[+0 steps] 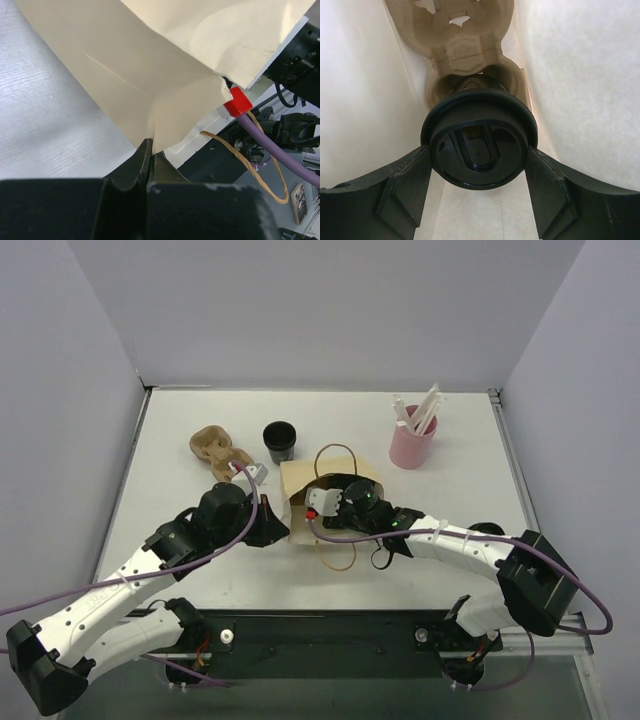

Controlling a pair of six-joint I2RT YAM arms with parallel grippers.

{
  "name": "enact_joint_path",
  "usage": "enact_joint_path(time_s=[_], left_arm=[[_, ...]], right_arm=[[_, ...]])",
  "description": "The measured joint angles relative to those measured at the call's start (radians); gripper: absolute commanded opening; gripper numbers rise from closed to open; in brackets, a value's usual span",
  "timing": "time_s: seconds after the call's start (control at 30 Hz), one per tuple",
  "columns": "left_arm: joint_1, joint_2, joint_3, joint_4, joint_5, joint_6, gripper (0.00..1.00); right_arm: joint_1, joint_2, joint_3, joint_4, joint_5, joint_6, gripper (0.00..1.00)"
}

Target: Pack the takeout coffee

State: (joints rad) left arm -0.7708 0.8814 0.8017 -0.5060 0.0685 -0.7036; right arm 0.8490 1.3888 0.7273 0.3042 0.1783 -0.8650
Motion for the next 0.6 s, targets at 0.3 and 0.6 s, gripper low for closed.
enact_joint_path(time_s=[0.3, 0.6], left_arm=[[0.000, -0.005, -0.009, -0.002, 0.000, 0.000, 0.00], [0.000, -0.010, -0.009, -0.006, 0.004, 0.001, 0.00]], right_arm=[[-0.010, 0.010, -0.016, 0.054, -0.003, 0.012, 0.29], [-0.011, 0.010, -0.016, 0.071, -0.012, 0.030, 0.34]])
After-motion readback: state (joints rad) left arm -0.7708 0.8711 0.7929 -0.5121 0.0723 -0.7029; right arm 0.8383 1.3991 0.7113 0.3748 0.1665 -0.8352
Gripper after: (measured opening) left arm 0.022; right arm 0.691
